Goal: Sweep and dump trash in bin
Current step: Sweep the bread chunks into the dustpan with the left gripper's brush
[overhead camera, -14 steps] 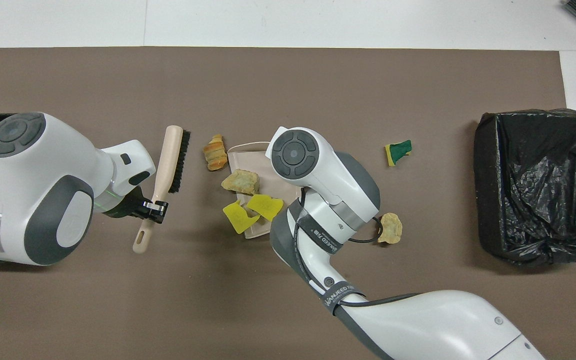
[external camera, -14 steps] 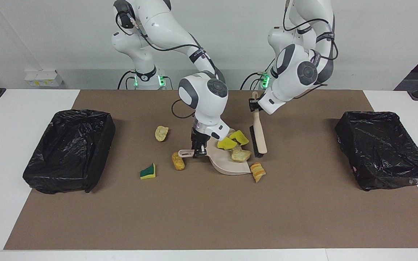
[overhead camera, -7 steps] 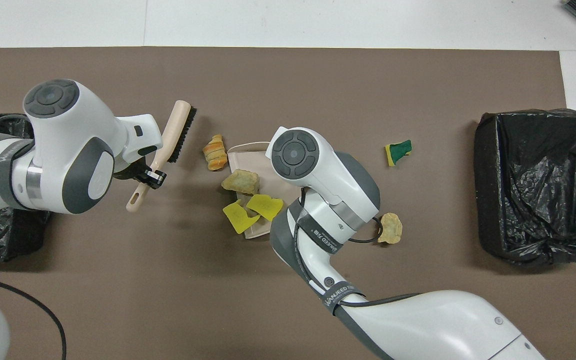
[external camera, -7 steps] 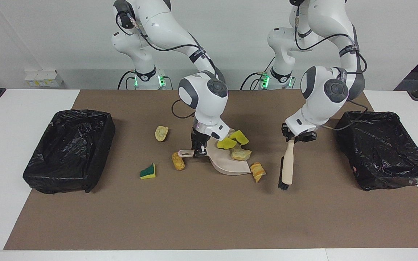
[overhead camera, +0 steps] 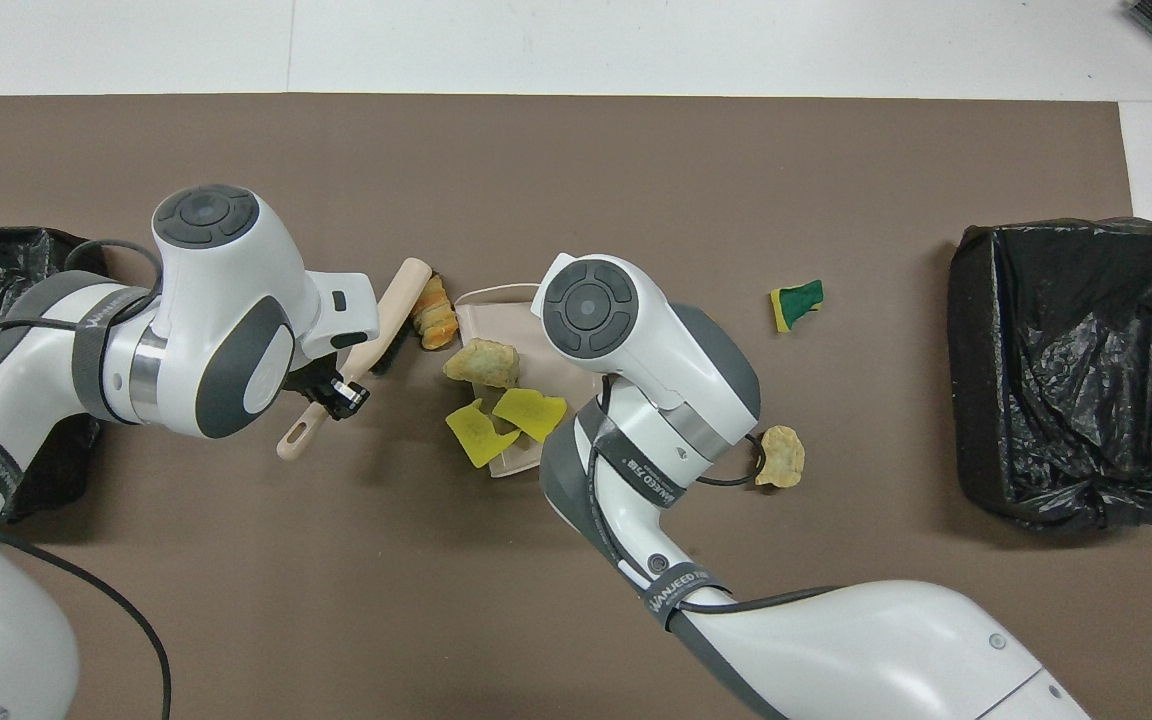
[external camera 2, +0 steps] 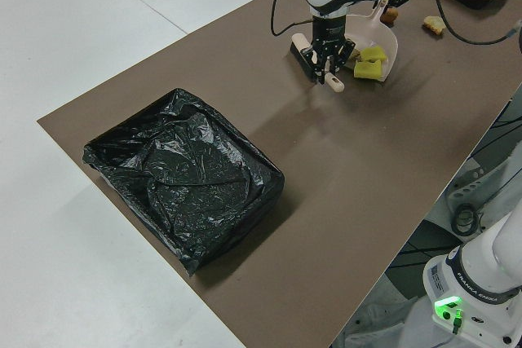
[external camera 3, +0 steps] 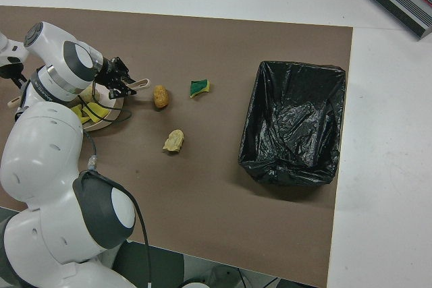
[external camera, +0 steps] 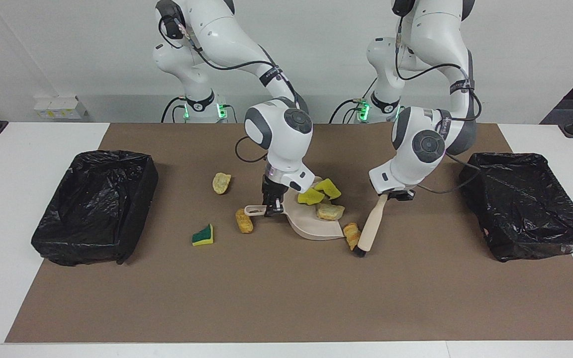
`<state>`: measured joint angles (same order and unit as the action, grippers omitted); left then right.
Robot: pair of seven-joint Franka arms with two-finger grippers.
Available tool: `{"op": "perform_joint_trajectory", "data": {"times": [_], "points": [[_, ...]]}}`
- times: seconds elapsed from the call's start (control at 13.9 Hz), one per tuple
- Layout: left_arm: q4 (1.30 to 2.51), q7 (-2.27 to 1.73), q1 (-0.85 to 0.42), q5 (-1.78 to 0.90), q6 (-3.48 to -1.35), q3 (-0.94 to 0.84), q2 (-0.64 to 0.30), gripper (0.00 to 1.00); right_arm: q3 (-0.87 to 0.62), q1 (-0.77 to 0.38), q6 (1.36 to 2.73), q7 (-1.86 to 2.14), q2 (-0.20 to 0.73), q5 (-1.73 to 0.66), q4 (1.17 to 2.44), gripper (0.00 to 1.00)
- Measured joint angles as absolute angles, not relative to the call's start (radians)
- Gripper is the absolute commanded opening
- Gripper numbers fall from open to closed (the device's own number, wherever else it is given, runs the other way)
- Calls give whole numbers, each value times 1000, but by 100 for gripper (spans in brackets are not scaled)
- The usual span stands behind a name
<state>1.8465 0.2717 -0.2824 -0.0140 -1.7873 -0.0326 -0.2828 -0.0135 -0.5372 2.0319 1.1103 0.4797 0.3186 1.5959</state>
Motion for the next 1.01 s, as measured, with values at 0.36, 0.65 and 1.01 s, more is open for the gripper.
{"op": "perform_joint_trajectory", "data": {"times": [0.36, 0.65, 1.01], "points": [[1879, 25, -307, -94, -1674, -41, -247, 0, -13, -537, 2032, 1110, 480, 319, 1596, 0], [1946, -65, -346, -198, -1674, -44, -210, 0, -13, -537, 2032, 1110, 480, 319, 1596, 0], [1957, -91, -428, -278, -1712, -46, -195, 0, -13, -537, 2032, 1110, 480, 319, 1596, 0]]}}
